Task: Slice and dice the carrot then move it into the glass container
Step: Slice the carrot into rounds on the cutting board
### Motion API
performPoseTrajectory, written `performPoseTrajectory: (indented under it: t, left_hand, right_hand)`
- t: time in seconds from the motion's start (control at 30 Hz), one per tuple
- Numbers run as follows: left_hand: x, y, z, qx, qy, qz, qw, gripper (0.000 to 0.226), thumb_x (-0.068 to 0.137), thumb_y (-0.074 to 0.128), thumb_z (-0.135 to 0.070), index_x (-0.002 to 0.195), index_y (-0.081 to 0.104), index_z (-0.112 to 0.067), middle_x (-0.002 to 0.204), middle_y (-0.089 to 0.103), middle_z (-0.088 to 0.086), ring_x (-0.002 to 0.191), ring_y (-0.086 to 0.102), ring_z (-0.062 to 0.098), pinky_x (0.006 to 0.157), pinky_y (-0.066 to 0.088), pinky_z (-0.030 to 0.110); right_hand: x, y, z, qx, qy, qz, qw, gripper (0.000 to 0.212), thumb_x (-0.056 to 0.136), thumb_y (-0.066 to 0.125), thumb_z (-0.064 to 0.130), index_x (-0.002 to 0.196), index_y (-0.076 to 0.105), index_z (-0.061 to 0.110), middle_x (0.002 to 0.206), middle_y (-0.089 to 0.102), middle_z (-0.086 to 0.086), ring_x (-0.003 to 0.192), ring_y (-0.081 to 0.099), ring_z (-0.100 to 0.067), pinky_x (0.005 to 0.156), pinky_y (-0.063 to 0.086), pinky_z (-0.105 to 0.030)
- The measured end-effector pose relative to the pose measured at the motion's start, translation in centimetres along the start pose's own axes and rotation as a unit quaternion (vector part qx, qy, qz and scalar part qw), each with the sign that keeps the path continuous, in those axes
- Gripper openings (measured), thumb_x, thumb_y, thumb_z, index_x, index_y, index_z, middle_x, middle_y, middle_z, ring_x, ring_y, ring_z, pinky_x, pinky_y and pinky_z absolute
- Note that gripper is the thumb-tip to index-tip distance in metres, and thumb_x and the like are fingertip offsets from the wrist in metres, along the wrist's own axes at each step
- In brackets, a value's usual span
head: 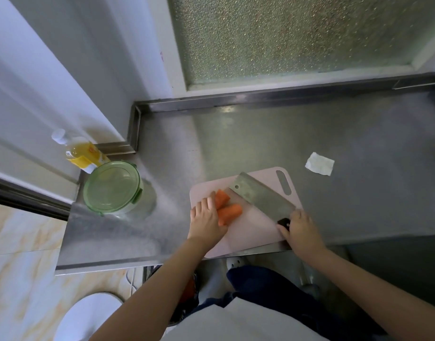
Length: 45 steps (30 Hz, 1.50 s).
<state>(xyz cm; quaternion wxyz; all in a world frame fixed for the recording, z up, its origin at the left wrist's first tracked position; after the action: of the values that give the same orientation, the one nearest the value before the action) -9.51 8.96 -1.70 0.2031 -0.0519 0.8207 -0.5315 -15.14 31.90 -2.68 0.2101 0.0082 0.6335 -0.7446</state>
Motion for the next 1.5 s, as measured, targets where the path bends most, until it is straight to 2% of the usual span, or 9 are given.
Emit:
performPoseTrajectory:
  t: [0.13, 0.4, 0.57, 0.73, 0.9, 1.13, 1.23, 1.33, 1.5]
  left_hand:
    - [-0.1, 0.0, 0.0, 0.001, -0.011, 0.005, 1.0, 0.079, 0.083, 0.054, -0.032, 0.147, 0.011, -0.015, 0.136, 0.036, 0.005, 0.127, 0.032, 0.023, 0.105, 0.023, 0.032]
    - [-0.5, 0.3, 0.4, -0.024, -0.033, -0.012, 0.999, 0.073, 0.086, 0.052, -0.037, 0.146, 0.016, -0.018, 0.136, 0.038, 0.004, 0.127, 0.035, 0.025, 0.101, 0.029, 0.034]
    - [-1.4, -0.6, 0.2, -0.081, -0.068, -0.048, 0.993, 0.055, 0.088, 0.052, -0.036, 0.138, 0.035, -0.019, 0.133, 0.043, 0.006, 0.122, 0.04, 0.03, 0.101, 0.032, 0.04]
    - [-1.3, -1.2, -1.3, -0.005, 0.096, -0.114, 0.989, 0.036, 0.086, 0.06, -0.03, 0.12, 0.058, -0.017, 0.116, 0.055, 0.004, 0.105, 0.048, 0.027, 0.09, 0.036, 0.033]
    - [-0.4, -0.6, -2.7, 0.103, 0.11, -0.034, 0.988, 0.04, 0.092, 0.05, -0.034, 0.127, 0.048, -0.015, 0.135, 0.043, 0.003, 0.12, 0.037, 0.024, 0.1, 0.03, 0.033]
    - [0.6, -0.2, -4.0, 0.211, 0.109, -0.004, 0.971, 0.036, 0.091, 0.049, -0.014, 0.127, 0.043, -0.014, 0.132, 0.047, 0.007, 0.123, 0.038, 0.028, 0.097, 0.032, 0.034]
    - [0.9, -1.1, -4.8, 0.138, 0.095, 0.001, 0.986, 0.038, 0.09, 0.049, -0.02, 0.127, 0.043, -0.015, 0.132, 0.045, 0.007, 0.121, 0.04, 0.027, 0.094, 0.036, 0.034]
    - [0.6, -2.7, -5.9, -0.077, 0.057, -0.008, 0.995, 0.043, 0.086, 0.058, -0.025, 0.126, 0.044, -0.017, 0.124, 0.048, 0.002, 0.111, 0.046, 0.021, 0.086, 0.039, 0.028]
    - [0.2, -2.3, -6.7, -0.363, -0.084, -0.012, 0.928, 0.045, 0.081, 0.072, -0.031, 0.112, 0.044, -0.016, 0.087, 0.045, -0.012, 0.074, 0.046, -0.003, 0.059, 0.036, 0.009]
  right_hand:
    - [0.4, -1.1, 0.3, 0.033, 0.036, 0.048, 0.998, 0.035, 0.098, 0.047, 0.035, 0.107, 0.05, 0.001, 0.104, 0.058, -0.014, 0.098, 0.057, -0.028, 0.083, 0.042, -0.032]
    - [0.1, -3.8, 1.9, 0.264, 0.078, 0.032, 0.961, 0.03, 0.099, 0.041, 0.034, 0.094, 0.046, 0.005, 0.082, 0.058, -0.013, 0.079, 0.057, -0.032, 0.071, 0.044, -0.039]
    - [-0.3, -5.7, 3.6, 0.311, 0.061, 0.028, 0.948, 0.038, 0.099, 0.04, 0.039, 0.075, 0.047, 0.01, 0.066, 0.05, -0.004, 0.062, 0.049, -0.017, 0.054, 0.034, -0.029]
    - [-1.1, -6.3, 4.8, 0.299, 0.039, 0.065, 0.951, 0.047, 0.101, 0.035, 0.041, 0.06, 0.04, 0.018, 0.057, 0.042, 0.0, 0.057, 0.043, -0.013, 0.051, 0.028, -0.025]
    - [-1.6, -6.3, 5.1, 0.295, 0.039, 0.082, 0.951, 0.047, 0.1, 0.034, 0.043, 0.06, 0.039, 0.018, 0.057, 0.041, 0.001, 0.056, 0.042, -0.013, 0.052, 0.028, -0.025]
    - [-1.5, -5.8, 4.1, 0.32, 0.051, 0.073, 0.943, 0.05, 0.099, 0.034, 0.045, 0.06, 0.043, 0.017, 0.058, 0.047, -0.002, 0.058, 0.047, -0.018, 0.056, 0.032, -0.029]
    - [-1.3, -5.8, 3.6, 0.335, 0.059, 0.065, 0.938, 0.05, 0.099, 0.035, 0.045, 0.059, 0.042, 0.015, 0.058, 0.046, -0.003, 0.057, 0.045, -0.018, 0.056, 0.032, -0.03]
    - [-1.0, -5.6, 3.1, 0.349, 0.069, 0.057, 0.933, 0.052, 0.098, 0.035, 0.048, 0.06, 0.041, 0.013, 0.056, 0.044, -0.003, 0.055, 0.045, -0.018, 0.058, 0.034, -0.03]
    - [-0.8, -5.7, 2.6, 0.36, 0.077, 0.061, 0.928, 0.05, 0.099, 0.035, 0.046, 0.06, 0.043, 0.015, 0.055, 0.043, 0.0, 0.054, 0.045, -0.016, 0.057, 0.034, -0.029]
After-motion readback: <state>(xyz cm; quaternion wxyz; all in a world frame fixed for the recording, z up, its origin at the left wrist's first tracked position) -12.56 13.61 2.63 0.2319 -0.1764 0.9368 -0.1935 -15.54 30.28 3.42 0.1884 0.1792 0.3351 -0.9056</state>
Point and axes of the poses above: each hand's wrist, its own x-axis towards the middle knuckle, its own y-axis out of the palm, z = x × y, the point moved 1 cm from there along x, towards the middle knuckle
